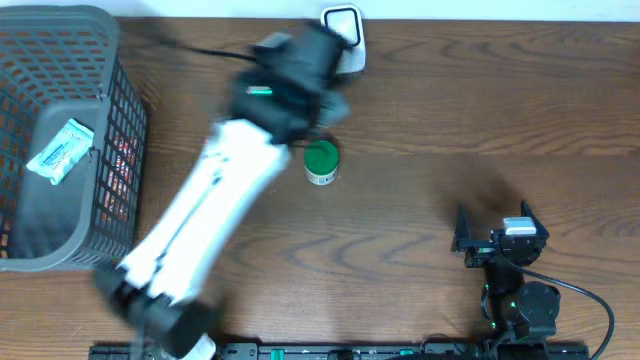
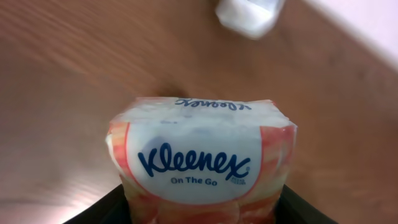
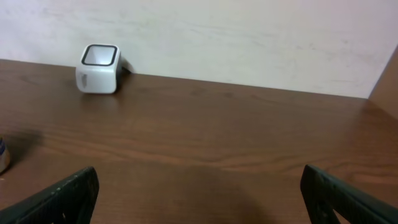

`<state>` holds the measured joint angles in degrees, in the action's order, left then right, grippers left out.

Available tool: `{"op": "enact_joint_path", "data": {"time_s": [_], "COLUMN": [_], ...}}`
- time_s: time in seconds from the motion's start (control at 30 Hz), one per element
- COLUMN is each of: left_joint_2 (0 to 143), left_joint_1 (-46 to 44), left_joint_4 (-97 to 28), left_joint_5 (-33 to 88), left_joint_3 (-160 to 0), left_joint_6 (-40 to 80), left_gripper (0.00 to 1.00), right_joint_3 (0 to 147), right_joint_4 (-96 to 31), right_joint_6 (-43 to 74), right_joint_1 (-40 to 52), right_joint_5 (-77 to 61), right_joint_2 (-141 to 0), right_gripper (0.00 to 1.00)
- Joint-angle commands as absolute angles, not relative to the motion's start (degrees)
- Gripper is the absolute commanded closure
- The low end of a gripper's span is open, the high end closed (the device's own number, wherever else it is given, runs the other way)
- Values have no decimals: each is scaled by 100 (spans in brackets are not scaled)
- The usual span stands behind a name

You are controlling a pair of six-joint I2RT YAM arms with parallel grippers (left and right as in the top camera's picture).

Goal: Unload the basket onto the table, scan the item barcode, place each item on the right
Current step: 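Move tissue pack under scanner with left gripper, place on table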

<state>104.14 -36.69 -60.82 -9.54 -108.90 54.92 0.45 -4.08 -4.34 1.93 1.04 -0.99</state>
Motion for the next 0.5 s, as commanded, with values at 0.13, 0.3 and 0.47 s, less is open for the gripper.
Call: {"op": "enact_joint_path", "data": {"time_s": [0.13,0.3,0.47], "left_joint_2": [12189,12927,13183], "left_joint_1": [-4713,-4947,-4923], "left_joint_4": [-5933,-5789,-5306], "left_joint_5": [-1140,-1072,-484], "left_joint_3": [-10812,-10812,-10812], "left_joint_6": [5739,6200,7140], "left_gripper": [43,43,43], "right_joint_3": [32,32,32], "right_joint_4": [-423,-423,-423], "right_joint_6": [-346,-346,-346], "right_joint_1": [117,117,117], "right_joint_5": [95,95,95], "right_joint_2": [-78,-78,-78], "right_gripper": [1,1,1]}}
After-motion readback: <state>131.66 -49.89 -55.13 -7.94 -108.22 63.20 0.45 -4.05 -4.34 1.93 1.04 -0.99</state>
